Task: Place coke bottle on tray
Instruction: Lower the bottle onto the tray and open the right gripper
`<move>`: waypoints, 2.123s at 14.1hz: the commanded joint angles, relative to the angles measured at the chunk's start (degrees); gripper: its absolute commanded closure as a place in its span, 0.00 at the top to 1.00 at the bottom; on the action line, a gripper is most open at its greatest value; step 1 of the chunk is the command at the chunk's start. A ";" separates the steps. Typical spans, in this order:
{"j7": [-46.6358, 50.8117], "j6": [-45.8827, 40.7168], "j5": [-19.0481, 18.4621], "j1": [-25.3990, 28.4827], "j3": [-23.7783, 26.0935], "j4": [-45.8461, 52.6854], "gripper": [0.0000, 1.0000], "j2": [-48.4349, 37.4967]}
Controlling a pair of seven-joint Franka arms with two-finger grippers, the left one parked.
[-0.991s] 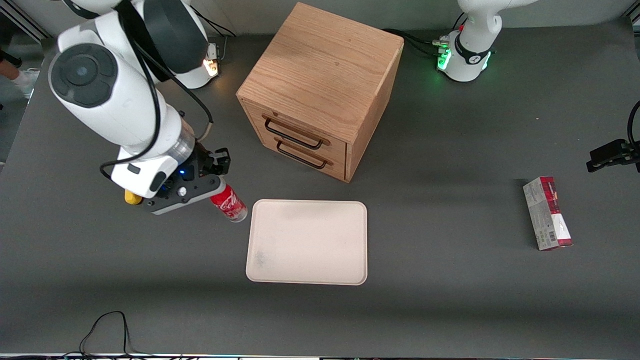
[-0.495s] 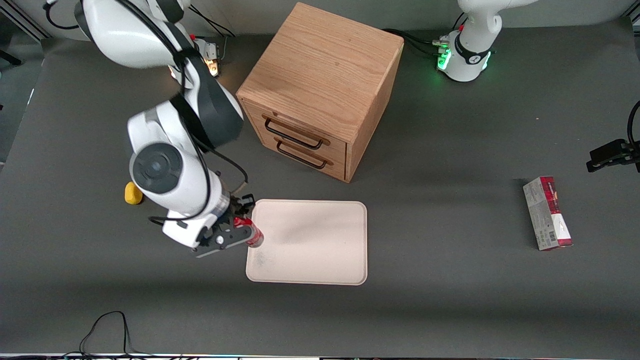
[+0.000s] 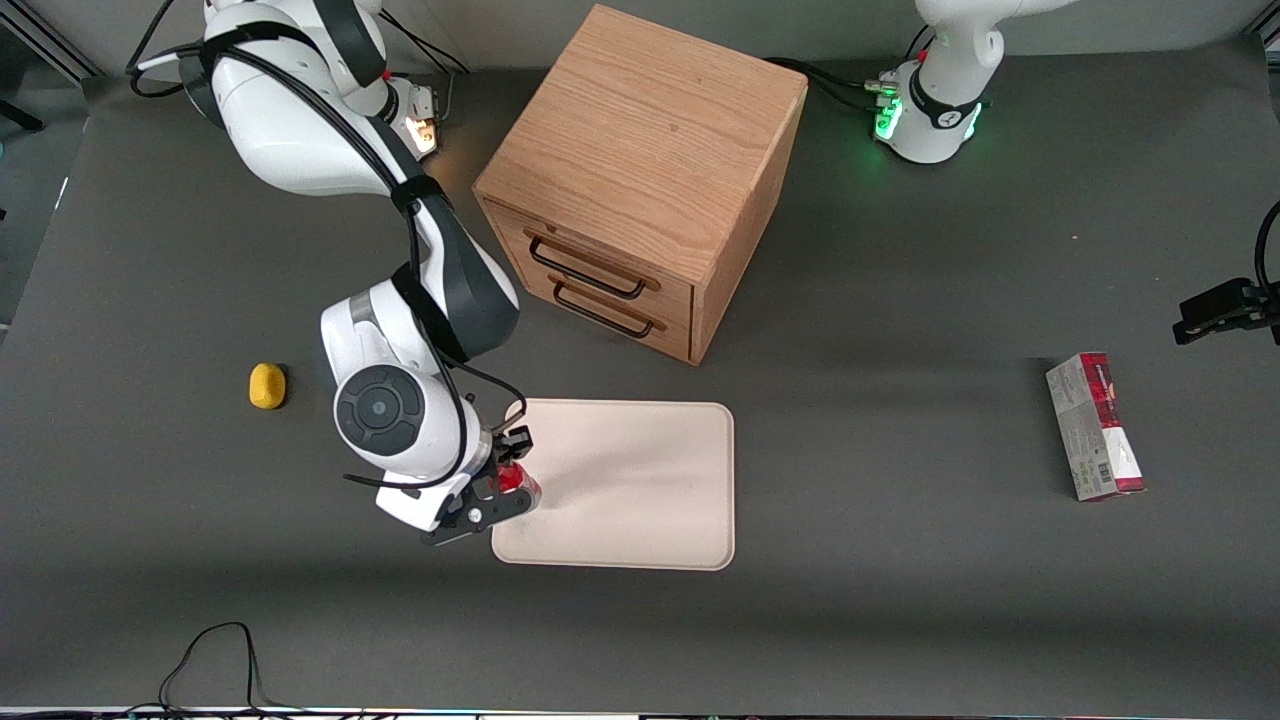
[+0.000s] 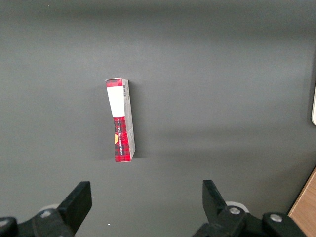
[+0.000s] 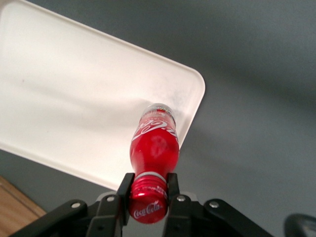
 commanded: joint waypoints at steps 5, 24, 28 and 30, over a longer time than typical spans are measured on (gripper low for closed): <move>-1.39 2.49 -0.76 -0.84 0.22 3.13 0.00 3.63; -0.33 4.61 -0.76 -0.57 0.22 2.08 1.00 4.34; -0.24 0.76 -1.03 -0.49 0.13 2.08 1.00 -0.56; -0.07 -5.56 -1.11 -0.75 0.04 1.99 1.00 -4.69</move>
